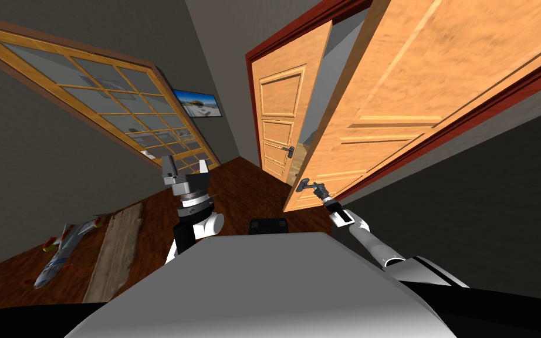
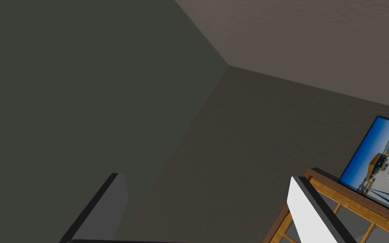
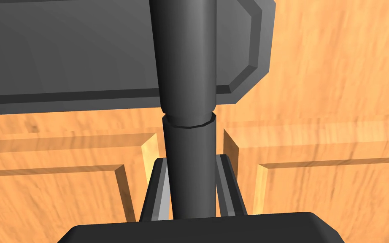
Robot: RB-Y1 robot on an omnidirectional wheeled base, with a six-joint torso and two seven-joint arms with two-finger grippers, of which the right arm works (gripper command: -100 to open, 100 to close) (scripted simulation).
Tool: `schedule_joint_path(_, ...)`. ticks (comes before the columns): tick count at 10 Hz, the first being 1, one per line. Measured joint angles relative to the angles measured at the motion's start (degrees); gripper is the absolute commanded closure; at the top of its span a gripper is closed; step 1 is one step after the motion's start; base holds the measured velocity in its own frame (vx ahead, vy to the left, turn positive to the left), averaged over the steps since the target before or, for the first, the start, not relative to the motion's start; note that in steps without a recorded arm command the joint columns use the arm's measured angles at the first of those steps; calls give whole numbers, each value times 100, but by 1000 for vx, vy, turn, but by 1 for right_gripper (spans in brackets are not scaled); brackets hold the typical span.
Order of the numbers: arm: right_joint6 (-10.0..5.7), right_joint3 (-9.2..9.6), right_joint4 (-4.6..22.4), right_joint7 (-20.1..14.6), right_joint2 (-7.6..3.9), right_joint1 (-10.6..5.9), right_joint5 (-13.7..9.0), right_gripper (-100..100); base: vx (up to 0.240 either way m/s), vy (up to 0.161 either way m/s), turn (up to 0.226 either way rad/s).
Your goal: Pull the door open
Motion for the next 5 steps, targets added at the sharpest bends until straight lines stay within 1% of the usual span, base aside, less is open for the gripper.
schedule_joint_path(3,5,-5,-1,4,1,2,-2,100,0,2,6)
schedule_joint_path(5,14,-6,-35,5,-4,18,-4,100,1,-8,-23)
